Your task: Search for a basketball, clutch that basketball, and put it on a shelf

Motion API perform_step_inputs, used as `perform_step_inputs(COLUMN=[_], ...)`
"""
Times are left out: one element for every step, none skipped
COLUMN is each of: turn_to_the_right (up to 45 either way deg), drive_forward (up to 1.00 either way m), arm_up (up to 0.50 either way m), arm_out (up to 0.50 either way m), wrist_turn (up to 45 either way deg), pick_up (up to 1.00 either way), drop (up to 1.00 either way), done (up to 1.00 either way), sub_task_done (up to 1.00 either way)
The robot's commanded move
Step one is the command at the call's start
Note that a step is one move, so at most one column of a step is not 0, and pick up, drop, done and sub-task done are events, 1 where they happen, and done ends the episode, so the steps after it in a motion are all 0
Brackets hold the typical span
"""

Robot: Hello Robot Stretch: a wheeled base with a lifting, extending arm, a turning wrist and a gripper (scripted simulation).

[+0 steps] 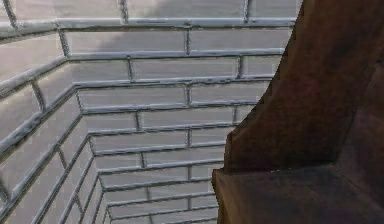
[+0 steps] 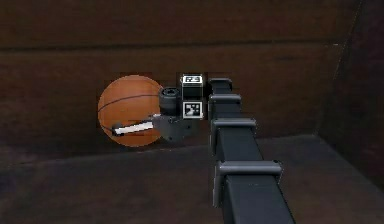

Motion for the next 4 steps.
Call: perform_step_inputs(turn_to_the_right=[0.0, 0.0, 0.0, 0.0], drive_forward=[0.0, 0.0, 0.0, 0.0], arm_up=[0.0, -0.1, -0.32, 0.0], arm_out=[0.0, 0.0, 0.0, 0.0], wrist_turn=[30.0, 0.0, 0.0, 0.0], pick_up=[0.0, 0.0, 0.0, 0.0], drop=[0.0, 0.0, 0.0, 1.0], done=[0.0, 0.0, 0.0, 0.0], sub_task_done=[0.0, 0.0, 0.0, 0.0])
